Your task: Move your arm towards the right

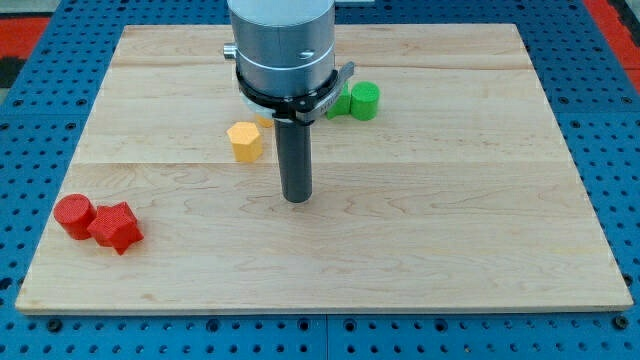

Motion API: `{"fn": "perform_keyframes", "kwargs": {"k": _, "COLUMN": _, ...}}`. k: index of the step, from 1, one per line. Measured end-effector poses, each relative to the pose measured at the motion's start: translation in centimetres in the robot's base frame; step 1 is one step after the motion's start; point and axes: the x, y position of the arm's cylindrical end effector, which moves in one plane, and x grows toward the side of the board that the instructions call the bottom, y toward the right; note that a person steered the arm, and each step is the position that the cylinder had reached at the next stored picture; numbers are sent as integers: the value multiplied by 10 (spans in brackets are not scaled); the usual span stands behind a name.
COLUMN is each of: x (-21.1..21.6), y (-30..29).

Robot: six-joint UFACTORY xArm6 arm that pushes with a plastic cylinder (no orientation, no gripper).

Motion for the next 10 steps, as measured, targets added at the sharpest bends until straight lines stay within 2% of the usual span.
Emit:
{"fn": "perform_keyframes", "kwargs": {"k": 1, "x": -6, "y": 7}}
{"fn": "perform_keyframes", "kwargs": {"k": 2, "x": -18, "y": 59}}
{"fn": "perform_keyframes", "kwargs": {"k": 3, "x": -17, "y": 62}}
{"fn": "perform_keyframes", "kwargs": {"k": 4, "x": 22, "y": 90}}
{"fn": "perform_keyframes", "kwargs": {"k": 6, "x": 5, "y": 108}}
{"fn": "perform_keyframes", "kwargs": {"k": 7, "x": -26, "y": 127}}
{"fn": "perform_keyframes", "kwargs": {"k": 9, "x": -59, "y": 131}}
{"fn": "perform_keyframes", "kwargs": {"k": 10, "x": -59, "y": 119}}
